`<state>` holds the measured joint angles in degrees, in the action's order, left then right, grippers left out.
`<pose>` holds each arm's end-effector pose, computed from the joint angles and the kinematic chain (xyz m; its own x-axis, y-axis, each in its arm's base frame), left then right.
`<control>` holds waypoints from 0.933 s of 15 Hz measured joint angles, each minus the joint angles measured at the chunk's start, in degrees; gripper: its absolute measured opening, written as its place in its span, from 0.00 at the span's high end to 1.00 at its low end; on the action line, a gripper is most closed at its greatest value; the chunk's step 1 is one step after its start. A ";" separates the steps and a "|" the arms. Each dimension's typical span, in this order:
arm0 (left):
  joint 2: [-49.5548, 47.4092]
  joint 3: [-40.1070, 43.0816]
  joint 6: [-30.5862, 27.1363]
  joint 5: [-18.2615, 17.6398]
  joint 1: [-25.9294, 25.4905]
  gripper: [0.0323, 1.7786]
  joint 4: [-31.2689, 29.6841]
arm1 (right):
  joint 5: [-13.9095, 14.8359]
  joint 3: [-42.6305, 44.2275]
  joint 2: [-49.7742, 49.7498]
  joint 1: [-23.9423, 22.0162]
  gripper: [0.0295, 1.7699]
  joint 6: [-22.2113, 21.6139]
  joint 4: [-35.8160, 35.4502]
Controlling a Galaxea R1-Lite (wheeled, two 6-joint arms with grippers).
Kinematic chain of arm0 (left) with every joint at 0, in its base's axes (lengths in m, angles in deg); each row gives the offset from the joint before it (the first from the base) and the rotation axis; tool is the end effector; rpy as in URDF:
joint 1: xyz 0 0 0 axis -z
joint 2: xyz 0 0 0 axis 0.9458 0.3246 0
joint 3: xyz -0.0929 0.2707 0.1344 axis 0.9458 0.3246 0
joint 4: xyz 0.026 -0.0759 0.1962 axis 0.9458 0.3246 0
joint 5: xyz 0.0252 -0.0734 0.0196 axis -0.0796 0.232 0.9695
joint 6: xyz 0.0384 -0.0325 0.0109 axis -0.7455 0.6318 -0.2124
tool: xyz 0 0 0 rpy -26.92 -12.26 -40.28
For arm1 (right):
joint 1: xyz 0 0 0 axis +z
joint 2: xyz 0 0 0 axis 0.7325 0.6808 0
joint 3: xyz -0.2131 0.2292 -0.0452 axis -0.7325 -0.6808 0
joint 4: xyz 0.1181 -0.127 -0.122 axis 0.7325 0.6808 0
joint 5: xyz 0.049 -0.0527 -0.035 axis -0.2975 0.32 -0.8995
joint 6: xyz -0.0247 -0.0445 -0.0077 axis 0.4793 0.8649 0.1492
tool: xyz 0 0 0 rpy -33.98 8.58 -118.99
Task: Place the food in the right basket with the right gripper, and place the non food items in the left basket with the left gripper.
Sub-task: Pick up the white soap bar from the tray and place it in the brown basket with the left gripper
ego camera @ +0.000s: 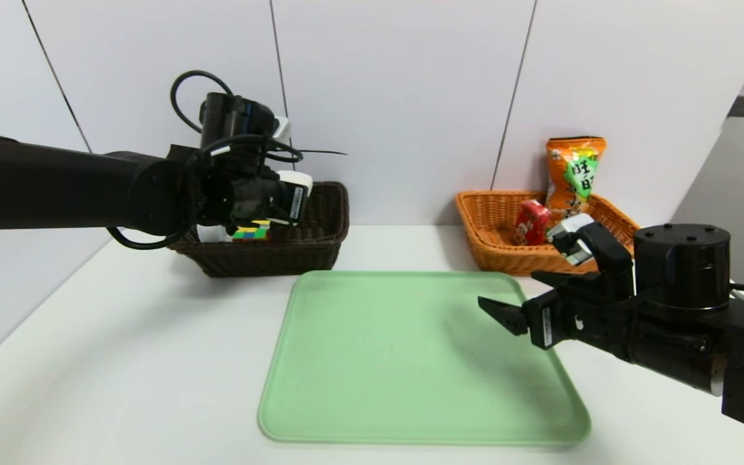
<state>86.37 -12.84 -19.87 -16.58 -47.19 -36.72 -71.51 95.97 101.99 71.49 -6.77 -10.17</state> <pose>0.4136 -0.1699 0.2227 0.9150 -0.1510 -0.3740 0.1986 0.9758 0.0918 0.2750 0.1262 0.1272 0.8349 0.4070 -0.3706 -0.4501 0.8924 -0.0338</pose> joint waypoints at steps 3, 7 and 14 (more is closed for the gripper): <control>3.25 -0.68 0.05 0.00 -0.67 0.46 -2.11 | 0.00 -0.33 -0.04 0.02 0.03 0.02 -0.02; 6.56 -1.16 0.73 0.02 -1.85 0.46 -2.27 | 0.00 -0.48 -0.09 0.02 0.03 0.09 -0.02; 9.40 -1.16 0.32 0.02 -2.45 0.46 -7.09 | 0.07 -0.65 -0.33 0.18 0.03 0.11 0.00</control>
<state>95.77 -14.00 -19.55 -16.56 -49.64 -43.82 -71.43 95.33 101.66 71.67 -6.67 -10.17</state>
